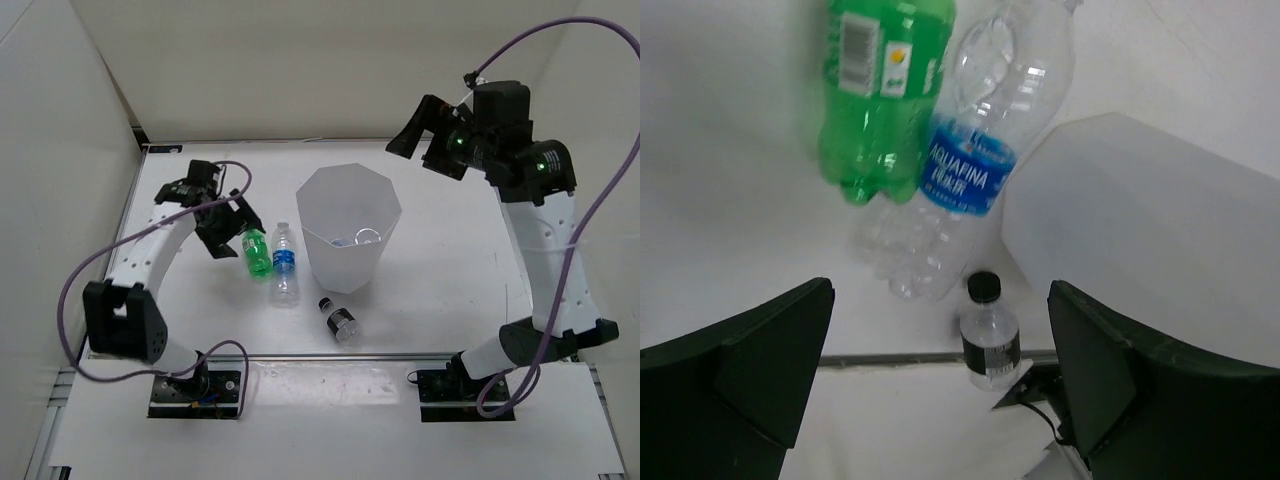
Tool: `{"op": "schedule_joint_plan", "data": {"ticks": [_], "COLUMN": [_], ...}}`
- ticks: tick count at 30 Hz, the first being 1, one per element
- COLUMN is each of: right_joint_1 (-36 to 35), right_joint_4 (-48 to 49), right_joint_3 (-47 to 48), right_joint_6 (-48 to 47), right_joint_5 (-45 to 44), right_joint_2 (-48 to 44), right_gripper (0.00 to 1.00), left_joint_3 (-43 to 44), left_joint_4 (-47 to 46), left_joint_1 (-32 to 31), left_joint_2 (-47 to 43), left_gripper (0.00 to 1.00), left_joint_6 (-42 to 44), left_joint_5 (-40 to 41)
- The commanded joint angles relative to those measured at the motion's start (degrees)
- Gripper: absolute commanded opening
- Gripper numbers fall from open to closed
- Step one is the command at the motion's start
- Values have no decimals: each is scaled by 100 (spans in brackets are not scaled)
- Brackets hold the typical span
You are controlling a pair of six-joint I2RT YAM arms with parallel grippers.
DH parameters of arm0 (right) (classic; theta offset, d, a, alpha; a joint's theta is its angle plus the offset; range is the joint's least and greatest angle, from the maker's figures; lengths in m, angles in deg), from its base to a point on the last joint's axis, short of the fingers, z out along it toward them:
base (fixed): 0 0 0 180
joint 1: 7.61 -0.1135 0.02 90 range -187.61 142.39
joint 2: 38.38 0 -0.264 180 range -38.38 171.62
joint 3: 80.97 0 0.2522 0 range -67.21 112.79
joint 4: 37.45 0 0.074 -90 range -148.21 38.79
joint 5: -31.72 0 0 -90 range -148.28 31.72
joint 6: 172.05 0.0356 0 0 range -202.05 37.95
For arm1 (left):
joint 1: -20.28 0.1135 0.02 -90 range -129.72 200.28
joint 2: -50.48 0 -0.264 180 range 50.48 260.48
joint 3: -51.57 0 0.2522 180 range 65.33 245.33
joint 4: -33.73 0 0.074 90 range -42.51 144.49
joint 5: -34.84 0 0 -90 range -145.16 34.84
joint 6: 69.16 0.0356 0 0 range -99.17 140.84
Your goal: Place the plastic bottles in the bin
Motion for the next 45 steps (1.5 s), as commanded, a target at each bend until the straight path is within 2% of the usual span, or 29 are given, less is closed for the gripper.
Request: {"op": "schedule_joint_plan", "data": {"ticks": [1, 5, 8, 13, 20, 22, 23, 25, 26, 30, 32, 35, 36, 40, 42, 45], "right_joint_1": [-26, 177, 413, 519, 686, 817, 818, 871, 932, 1055, 1108, 1161, 1161, 1161, 1213, 1214], "right_joint_4": [40, 181, 234, 286, 287, 287, 287, 287, 287, 287, 287, 287, 287, 409, 471, 524], "right_joint_3": [-169, -451, -451, -610, -680, -680, -680, -741, -741, -803, -943, -1110, -1189, -1865, -2103, -2455], "right_joint_6": [-95, -95, -148, -148, -96, -95, -43, -42, 10, 63, 63, 63, 63, 124, 125, 177], "right_joint_5": [764, 1318, 1547, 1661, 1785, 1916, 1917, 1969, 2030, 2197, 2259, 2259, 2259, 2172, 2119, 2048], "right_joint_2": [-142, -195, -195, -248, -248, -248, -300, -301, -301, -301, -362, -476, -555, -871, -959, -1100], "right_gripper": [100, 100, 100, 100, 100, 100, 100, 100, 100, 100, 100, 100, 100, 99, 98, 98], "left_joint_3": [669, 1460, 1682, 1578, 1218, 1146, 1051, 997, 1058, 1242, 1496, 2523, 3205, 4963, 5189, 4489], "left_joint_4": [-351, 176, 370, 440, 107, -34, -113, -114, -113, 18, 237, 790, 896, 1284, 803, -830], "left_joint_1": [-325, -581, -634, -634, -634, -634, -634, -634, -634, -582, -529, -467, -467, -669, -967, -1660], "left_joint_2": [865, 1860, 2328, 2610, 2882, 2997, 3049, 3050, 3102, 2927, 2796, 2357, 2147, 1926, 1715, 969], "left_gripper": [99, 99, 99, 99, 99, 94, 87, 80, 78, 65, 64, 61, 61, 61, 63, 64], "left_joint_6": [359, 658, 728, 790, 921, 922, 983, 1036, 1036, 1036, 983, 791, 790, 790, 904, 1334], "left_joint_5": [290, 1039, 1356, 1725, 1595, 1533, 1471, 1523, 1576, 1681, 1682, 1901, 2067, 2244, 2149, 2034]}}
